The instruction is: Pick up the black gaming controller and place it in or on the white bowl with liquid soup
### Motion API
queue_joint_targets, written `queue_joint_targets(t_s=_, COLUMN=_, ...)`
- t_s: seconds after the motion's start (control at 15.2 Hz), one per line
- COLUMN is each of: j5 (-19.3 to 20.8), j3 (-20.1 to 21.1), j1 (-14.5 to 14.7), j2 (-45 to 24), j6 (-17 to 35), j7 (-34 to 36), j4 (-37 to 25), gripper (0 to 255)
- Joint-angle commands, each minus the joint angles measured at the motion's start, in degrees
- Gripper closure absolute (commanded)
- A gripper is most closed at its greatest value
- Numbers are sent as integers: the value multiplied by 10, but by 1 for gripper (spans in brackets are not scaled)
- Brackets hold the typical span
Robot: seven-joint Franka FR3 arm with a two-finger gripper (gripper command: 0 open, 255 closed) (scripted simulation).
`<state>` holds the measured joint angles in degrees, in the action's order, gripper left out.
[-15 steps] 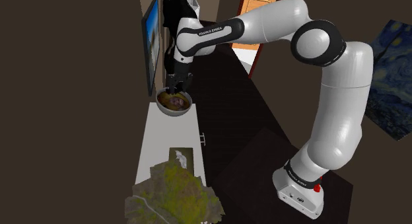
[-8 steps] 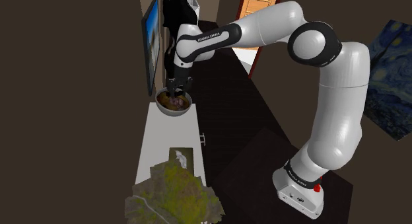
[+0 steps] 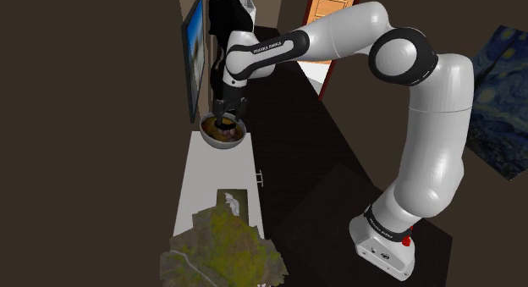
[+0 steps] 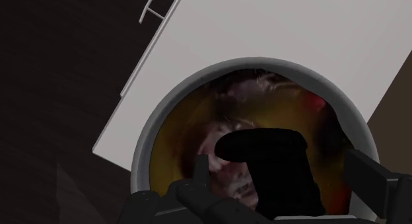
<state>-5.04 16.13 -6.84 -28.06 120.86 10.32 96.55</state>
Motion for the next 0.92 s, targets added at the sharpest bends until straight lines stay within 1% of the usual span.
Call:
queue_joint_targets(t_s=0.0, j5=0, j3=0, j1=0, j2=0, j6=0, j7=0, j4=0, gripper=0)
queue_joint_targets(t_s=0.13, j5=0, j3=0, j1=0, j2=0, j6=0, j7=0, j4=0, gripper=0)
queue_joint_targets(t_s=0.4, j5=-4, j3=1, j1=-9, j2=26, j6=-62, j7=-2, j4=-36, gripper=0)
queue_joint_targets(t_s=0.86, j5=-4, j3=1, j1=-9, j2=26, j6=-62, j7=-2, j4=-36, gripper=0)
